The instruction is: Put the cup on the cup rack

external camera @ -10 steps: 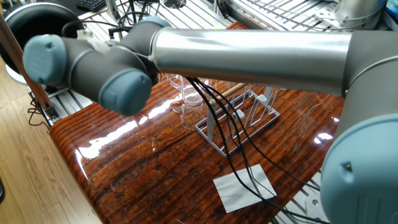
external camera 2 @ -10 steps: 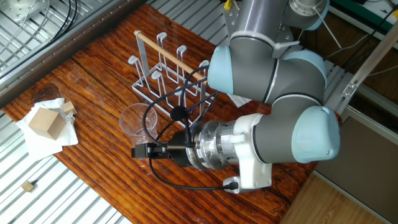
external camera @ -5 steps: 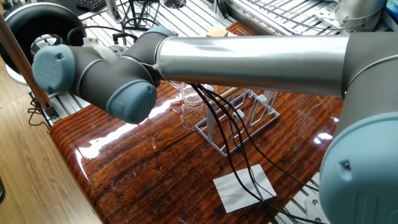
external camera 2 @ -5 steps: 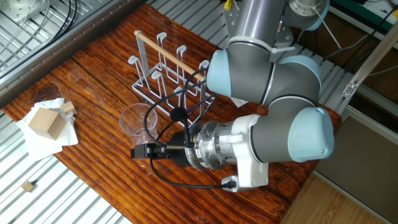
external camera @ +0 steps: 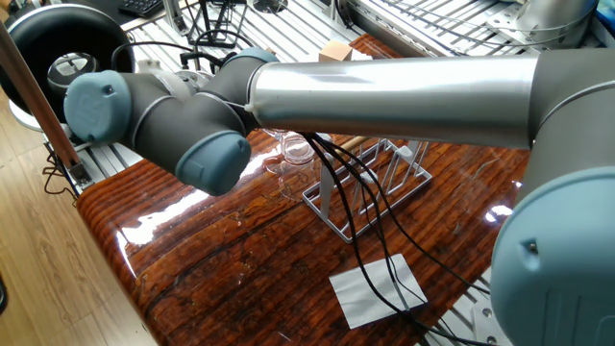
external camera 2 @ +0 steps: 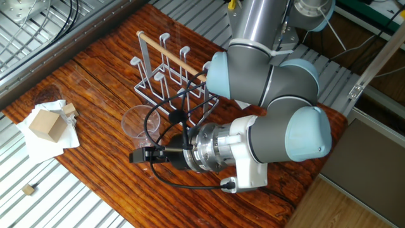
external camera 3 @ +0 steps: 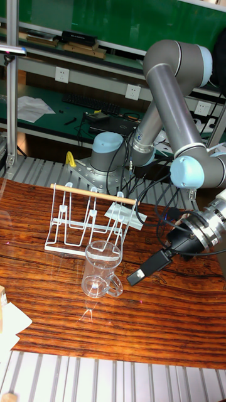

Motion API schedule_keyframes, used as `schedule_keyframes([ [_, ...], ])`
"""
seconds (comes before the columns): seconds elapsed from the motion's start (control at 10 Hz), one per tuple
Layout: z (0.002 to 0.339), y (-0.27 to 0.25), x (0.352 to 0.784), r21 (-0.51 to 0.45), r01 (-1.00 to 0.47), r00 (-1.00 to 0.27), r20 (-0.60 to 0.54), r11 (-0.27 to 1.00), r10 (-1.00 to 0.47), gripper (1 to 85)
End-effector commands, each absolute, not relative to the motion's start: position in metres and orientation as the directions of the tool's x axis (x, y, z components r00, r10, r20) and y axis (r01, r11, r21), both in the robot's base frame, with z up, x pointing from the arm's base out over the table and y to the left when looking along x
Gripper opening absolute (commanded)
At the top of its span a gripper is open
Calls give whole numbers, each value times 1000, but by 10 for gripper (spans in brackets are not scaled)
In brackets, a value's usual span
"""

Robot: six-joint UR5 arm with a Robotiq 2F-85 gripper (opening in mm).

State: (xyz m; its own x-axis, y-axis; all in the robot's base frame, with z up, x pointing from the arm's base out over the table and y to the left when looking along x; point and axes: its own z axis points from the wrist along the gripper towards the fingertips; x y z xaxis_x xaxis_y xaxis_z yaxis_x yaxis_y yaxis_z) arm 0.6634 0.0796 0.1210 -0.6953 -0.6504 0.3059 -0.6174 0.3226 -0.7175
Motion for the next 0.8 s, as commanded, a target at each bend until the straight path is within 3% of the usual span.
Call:
schedule_keyframes([
  [0.0, 120, 77, 667, -722, -613, -695, 297, 323, -655, 473],
  [0.2, 128, 73, 673, -739, -613, -680, 315, 279, -662, 430],
  [0.7, 130, 70, 671, -723, -649, -652, 365, 240, -664, 470],
])
